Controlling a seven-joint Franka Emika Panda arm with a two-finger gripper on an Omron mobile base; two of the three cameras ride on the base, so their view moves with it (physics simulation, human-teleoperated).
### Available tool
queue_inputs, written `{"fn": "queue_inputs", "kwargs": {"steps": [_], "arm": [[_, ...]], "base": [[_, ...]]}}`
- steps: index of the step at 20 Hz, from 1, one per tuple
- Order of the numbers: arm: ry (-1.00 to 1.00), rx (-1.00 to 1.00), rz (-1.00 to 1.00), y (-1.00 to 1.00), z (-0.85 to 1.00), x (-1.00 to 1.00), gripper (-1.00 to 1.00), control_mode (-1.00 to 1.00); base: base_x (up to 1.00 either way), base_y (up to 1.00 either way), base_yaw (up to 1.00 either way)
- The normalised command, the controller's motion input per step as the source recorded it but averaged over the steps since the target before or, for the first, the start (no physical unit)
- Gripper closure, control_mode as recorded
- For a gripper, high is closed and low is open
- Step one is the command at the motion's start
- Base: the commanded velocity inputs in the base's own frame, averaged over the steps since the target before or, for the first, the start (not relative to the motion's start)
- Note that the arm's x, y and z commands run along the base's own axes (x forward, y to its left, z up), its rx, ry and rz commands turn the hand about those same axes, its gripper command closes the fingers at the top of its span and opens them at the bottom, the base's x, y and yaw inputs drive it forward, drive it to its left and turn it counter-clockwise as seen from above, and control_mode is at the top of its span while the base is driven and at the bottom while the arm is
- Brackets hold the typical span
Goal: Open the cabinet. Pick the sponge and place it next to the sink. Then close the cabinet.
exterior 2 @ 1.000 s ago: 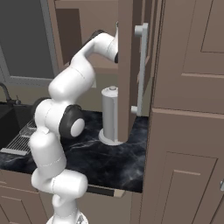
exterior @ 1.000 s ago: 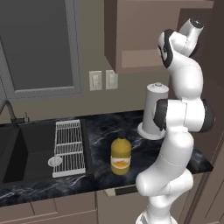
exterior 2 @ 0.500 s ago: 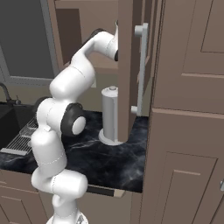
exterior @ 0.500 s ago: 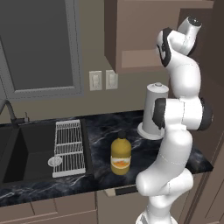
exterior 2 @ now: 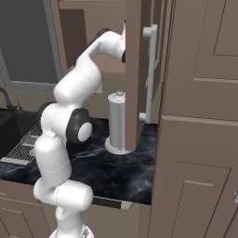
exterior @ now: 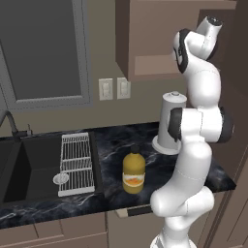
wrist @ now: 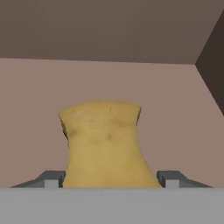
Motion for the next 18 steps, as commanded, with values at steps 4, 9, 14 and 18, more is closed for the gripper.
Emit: {"fn": "queue_inputs", "kwargs": {"steps": [4, 9, 14, 18], "arm": [[0.07, 0.0, 0.0, 0.0, 0.0, 0.0, 1.0, -1.0], [0.0, 0.0, 0.06, 0.03, 0.0, -0.39, 1.0, -1.0], [0.0, 0.0, 0.14, 0.19, 0.0, -0.86, 1.0, -1.0], [0.0, 0.0, 0.12, 0.4, 0.0, -0.94, 1.0, -1.0]], "base": [[0.0, 0.0, 0.0], [0.0, 0.0, 0.0], [0.0, 0.0, 0.0], [0.0, 0.0, 0.0]]}}
